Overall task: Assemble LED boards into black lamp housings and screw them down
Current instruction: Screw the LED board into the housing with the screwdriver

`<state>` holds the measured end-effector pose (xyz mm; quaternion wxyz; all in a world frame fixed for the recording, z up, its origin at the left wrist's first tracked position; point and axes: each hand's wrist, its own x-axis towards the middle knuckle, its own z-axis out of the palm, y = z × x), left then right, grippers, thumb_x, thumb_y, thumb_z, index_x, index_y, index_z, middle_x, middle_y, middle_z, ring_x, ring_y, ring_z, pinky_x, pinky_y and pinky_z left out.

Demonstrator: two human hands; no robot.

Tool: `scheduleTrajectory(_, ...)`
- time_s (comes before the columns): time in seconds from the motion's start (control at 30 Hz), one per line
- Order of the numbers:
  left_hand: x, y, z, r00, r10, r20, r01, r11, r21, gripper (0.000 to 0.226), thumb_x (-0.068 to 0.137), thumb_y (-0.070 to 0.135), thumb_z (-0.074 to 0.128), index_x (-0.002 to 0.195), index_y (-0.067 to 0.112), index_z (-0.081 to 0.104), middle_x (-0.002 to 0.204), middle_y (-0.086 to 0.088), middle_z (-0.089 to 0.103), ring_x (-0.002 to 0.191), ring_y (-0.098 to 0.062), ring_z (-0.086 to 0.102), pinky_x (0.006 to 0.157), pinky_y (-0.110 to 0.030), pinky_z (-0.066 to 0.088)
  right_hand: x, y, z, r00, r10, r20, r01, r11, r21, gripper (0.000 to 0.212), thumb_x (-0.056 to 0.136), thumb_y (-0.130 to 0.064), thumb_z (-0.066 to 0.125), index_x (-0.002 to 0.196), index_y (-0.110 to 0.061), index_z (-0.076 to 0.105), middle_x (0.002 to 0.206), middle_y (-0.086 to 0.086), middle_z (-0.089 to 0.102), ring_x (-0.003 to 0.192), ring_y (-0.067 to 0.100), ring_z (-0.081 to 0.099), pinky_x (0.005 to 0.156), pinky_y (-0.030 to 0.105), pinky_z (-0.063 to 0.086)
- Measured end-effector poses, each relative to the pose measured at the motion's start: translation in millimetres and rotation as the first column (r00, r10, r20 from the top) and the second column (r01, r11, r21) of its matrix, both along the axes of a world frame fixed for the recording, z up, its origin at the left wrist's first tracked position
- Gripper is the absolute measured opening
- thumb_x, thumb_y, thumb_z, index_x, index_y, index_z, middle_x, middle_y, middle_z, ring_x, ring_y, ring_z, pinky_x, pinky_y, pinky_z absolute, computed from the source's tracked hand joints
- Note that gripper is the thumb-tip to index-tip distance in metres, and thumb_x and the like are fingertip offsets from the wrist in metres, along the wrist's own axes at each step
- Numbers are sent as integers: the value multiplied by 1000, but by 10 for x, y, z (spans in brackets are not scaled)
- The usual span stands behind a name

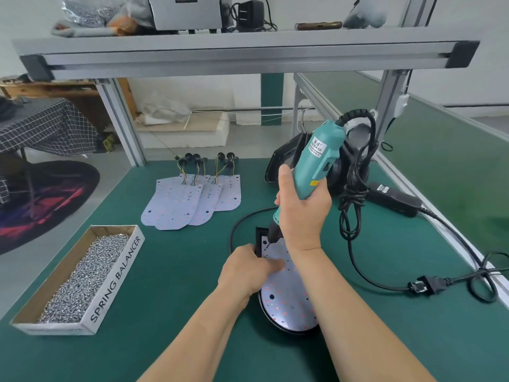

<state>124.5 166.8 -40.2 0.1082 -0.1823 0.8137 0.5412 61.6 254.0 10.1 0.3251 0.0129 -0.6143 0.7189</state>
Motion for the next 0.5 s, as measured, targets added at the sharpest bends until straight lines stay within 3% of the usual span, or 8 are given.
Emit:
scheduleTrajectory(0.2, -7, -7, -23, 1000, 0, 1, 0, 1000, 5, 43, 54, 41, 75, 89, 15, 72, 87, -2, 77, 90, -27, 74, 87, -48, 58, 5, -77, 29, 998, 52, -32, -48, 992, 113, 37, 83, -48, 70, 79, -16, 52, 61, 10, 59, 56, 35, 58, 56, 50, 51)
scheduleTrajectory(0.3, -23, -8, -36, 1000, -3, -1, 3, 1000, 4, 45, 54, 40, 75, 89, 13, 71, 88, -4, 77, 90, -29, 74, 88, -49, 57, 6, -101, 39, 998, 48, -34, -42, 988, 148, 34, 82, -49, 70, 78, -20, 51, 58, 1, 58, 54, 31, 58, 53, 48, 50)
scheduleTrajectory(0.4, -29, -8, -47, 1000, -5, -5, 5, 1000, 8, 44, 53, 40, 75, 89, 15, 72, 86, -2, 78, 88, -27, 74, 88, -48, 59, -9, -105, 28, 998, 54, -25, -50, 988, 145, 32, 82, -47, 70, 75, -24, 48, 59, 5, 57, 54, 33, 56, 51, 48, 50)
scheduleTrajectory(0.5, -29, -3, -57, 1000, 12, -6, -12, 1000, 5, 38, 52, 40, 74, 80, 15, 68, 77, 1, 75, 76, -26, 71, 70, -35, 54, -14, -110, -5, 996, 86, -14, -83, 987, 134, 32, 80, -46, 70, 74, -24, 48, 59, 4, 56, 53, 32, 54, 50, 45, 50)
